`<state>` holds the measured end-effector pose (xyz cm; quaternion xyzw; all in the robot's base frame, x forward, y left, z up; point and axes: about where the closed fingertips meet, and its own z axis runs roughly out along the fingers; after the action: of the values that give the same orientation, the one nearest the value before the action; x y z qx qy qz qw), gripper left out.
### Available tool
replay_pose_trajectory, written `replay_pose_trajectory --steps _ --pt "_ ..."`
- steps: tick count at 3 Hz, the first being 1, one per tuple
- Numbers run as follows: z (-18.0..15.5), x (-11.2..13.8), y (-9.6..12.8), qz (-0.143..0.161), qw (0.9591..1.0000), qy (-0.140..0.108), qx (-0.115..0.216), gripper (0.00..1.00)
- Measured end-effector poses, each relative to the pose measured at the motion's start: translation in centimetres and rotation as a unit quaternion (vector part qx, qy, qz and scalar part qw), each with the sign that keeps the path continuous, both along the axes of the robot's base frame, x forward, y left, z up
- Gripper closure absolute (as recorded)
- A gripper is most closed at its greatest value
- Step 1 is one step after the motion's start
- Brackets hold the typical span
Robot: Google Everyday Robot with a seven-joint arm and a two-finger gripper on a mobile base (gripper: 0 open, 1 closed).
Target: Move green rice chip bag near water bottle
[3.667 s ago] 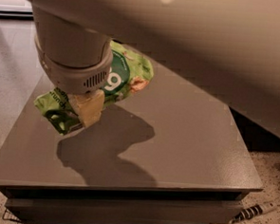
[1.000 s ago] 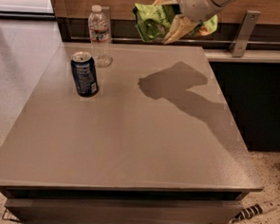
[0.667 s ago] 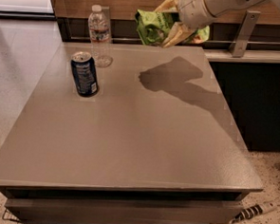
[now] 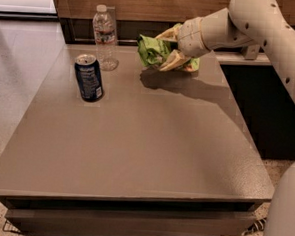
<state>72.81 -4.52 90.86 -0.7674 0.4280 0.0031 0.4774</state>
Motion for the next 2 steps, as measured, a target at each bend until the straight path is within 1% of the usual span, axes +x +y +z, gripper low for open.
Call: replay_pose_trajectory --steps 1,2 --pt "-0.38 0.03 0.27 0.002 1.0 0.003 0.0 0.82" --pt "-0.54 0.04 0.52 0.004 1.0 0.005 0.0 0.61"
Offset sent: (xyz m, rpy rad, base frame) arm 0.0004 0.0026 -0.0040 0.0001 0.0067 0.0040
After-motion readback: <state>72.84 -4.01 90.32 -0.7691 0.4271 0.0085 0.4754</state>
